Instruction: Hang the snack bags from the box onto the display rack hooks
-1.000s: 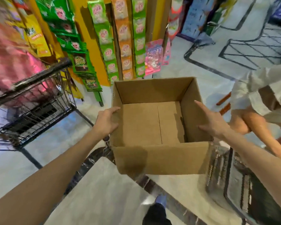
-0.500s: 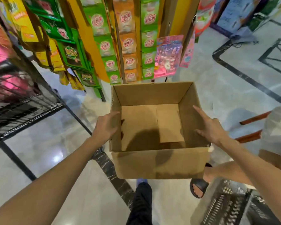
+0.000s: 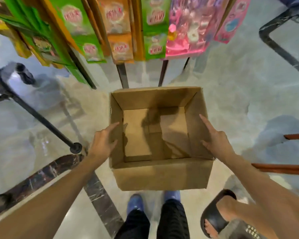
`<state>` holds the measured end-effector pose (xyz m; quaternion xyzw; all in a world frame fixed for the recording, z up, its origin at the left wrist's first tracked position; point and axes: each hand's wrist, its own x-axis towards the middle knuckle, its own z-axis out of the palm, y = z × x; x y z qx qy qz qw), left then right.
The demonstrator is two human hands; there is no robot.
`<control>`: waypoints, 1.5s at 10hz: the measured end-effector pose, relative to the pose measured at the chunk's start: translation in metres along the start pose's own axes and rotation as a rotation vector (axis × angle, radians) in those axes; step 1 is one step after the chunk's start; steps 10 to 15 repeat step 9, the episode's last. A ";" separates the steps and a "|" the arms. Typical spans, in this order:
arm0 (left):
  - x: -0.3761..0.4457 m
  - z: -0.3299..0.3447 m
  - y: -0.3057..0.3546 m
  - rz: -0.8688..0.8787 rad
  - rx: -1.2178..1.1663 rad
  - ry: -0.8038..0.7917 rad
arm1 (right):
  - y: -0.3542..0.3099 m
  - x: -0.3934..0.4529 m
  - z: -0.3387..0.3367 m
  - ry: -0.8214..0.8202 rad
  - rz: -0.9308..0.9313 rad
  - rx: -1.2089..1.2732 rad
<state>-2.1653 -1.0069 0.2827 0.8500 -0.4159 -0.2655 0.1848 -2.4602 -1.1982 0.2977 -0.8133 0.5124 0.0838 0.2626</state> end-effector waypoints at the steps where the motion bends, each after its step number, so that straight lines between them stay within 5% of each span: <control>1: 0.028 0.056 -0.032 -0.051 -0.005 -0.003 | 0.027 0.047 0.053 -0.035 -0.039 0.021; 6: 0.100 0.229 -0.133 -0.191 -0.042 0.018 | 0.104 0.150 0.245 -0.016 -0.039 0.073; 9: 0.096 0.176 -0.091 -0.229 0.182 -0.202 | 0.076 0.128 0.184 -0.093 -0.058 -0.065; 15: 0.096 0.176 -0.091 -0.229 0.182 -0.202 | 0.076 0.128 0.184 -0.093 -0.058 -0.065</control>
